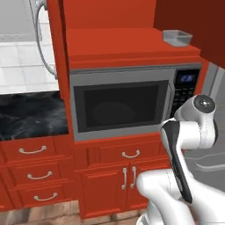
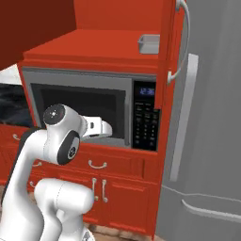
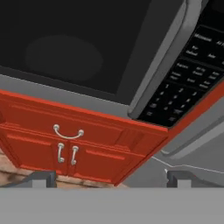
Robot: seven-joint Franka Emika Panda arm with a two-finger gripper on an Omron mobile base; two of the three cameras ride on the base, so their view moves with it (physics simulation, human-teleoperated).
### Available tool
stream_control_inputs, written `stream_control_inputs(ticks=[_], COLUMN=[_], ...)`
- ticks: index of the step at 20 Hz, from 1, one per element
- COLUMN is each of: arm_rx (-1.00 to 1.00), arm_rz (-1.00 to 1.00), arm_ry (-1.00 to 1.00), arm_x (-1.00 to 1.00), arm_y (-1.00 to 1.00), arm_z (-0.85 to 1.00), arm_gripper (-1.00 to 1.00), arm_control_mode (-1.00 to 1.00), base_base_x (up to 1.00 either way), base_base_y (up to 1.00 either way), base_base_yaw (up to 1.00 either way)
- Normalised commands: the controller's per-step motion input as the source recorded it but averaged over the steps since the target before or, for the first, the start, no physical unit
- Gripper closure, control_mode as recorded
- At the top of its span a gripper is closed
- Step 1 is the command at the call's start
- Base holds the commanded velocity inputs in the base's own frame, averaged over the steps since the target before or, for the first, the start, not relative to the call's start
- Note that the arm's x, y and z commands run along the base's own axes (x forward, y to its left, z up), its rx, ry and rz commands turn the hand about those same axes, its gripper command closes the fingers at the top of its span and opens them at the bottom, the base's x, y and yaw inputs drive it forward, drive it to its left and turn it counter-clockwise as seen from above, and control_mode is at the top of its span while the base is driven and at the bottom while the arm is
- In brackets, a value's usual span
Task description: Retrieve the tupperware and aluminum foil from the cabinet and place them on the dining counter near the plate with lemon wedge and potato to prepare for storing leftovers.
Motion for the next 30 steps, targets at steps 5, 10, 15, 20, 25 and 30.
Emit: stream_control_inputs(ticks=[5,10,15,20,25,30], arm_rx=[0.0,0.0,0.0,0.0,0.0,-0.03], arm_rz=[0.0,0.0,0.0,0.0,0.0,0.0], arm_ry=[0.0,0.0,0.0,-0.15,-0.28,-0.3], arm_x=[0.0,0.0,0.0,0.01,0.15,0.2], arm_y=[0.0,0.0,0.0,0.06,0.1,0.19], arm_z=[0.0,0.0,0.0,0.37,0.78,0.94], arm_gripper=[-1.0,-1.0,-1.0,-1.0,-1.0,-1.0], arm_control_mode=[1.0,1.0,1.0,-1.0,-1.0,-1.0], base_base_x=[0.58,0.47,0.26,0.0,0.0,0.0], base_base_y=[0.15,0.0,0.0,0.01,0.0,0.0], base_base_yaw=[-0.51,-0.4,-0.13,0.0,0.0,0.0])
